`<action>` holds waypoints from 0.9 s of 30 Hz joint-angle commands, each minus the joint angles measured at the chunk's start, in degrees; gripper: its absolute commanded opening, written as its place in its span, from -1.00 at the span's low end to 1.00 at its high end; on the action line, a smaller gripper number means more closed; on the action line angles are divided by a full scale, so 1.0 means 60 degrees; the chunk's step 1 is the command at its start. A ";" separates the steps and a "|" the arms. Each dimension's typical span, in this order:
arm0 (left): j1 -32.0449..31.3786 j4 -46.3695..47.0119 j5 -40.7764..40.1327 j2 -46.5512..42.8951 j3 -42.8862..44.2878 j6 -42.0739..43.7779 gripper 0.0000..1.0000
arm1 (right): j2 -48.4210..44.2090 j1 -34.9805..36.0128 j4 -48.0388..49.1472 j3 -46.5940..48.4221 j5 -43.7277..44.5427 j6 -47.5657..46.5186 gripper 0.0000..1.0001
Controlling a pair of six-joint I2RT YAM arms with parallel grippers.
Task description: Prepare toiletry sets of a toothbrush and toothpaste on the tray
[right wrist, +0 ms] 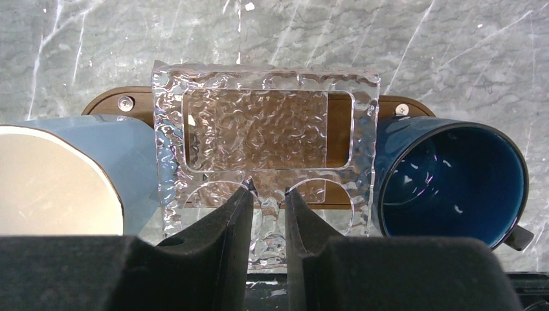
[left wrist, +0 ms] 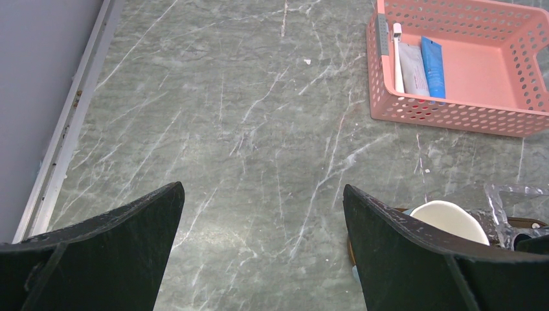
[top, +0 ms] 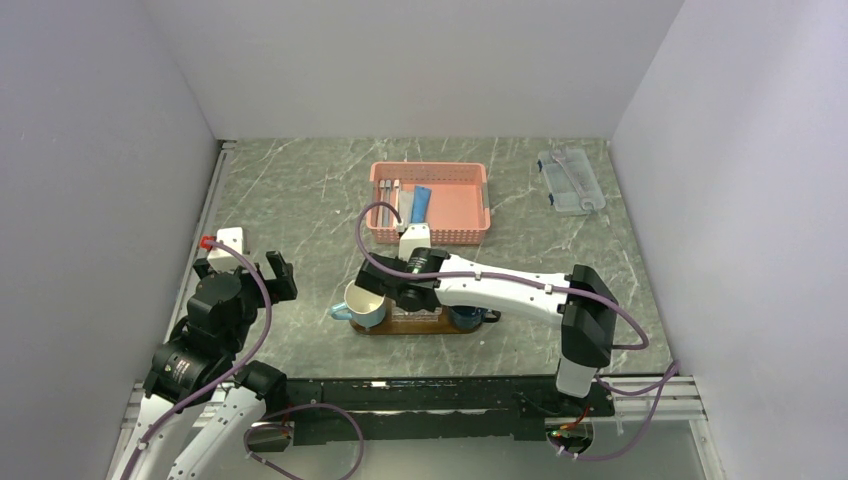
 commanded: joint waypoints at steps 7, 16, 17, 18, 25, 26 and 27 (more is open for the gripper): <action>0.0067 0.0175 -0.0023 -0.0033 0.0078 -0.0010 0.98 | 0.0142 0.0165 -0.0139 -0.0033 0.0175 0.0553 -1.00; 0.0058 0.0175 -0.0024 -0.0024 0.0074 -0.0010 0.98 | 0.0145 0.0209 -0.0156 -0.0255 0.0229 0.0611 -1.00; 0.0058 0.0172 -0.0021 -0.0019 0.0078 -0.0010 0.98 | 0.0147 0.0208 -0.0158 -0.0280 0.0233 0.0626 -1.00; 0.0056 0.0176 -0.0034 -0.0023 0.0078 -0.0010 0.98 | 0.0136 0.0200 -0.0133 -0.0326 0.0221 0.0614 -1.00; 0.0061 0.0176 -0.0027 -0.0010 0.0073 -0.0010 0.98 | 0.0135 0.0228 0.0020 -0.0471 0.0147 0.0628 -0.99; 0.0055 0.0161 -0.0036 -0.0009 0.0077 -0.0021 0.98 | 0.0167 0.0221 0.0016 -0.0472 0.0146 0.0632 -0.98; 0.0057 0.0149 -0.0034 -0.0005 0.0078 -0.0026 0.98 | 0.0177 0.0220 0.0026 -0.0472 0.0135 0.0627 -0.97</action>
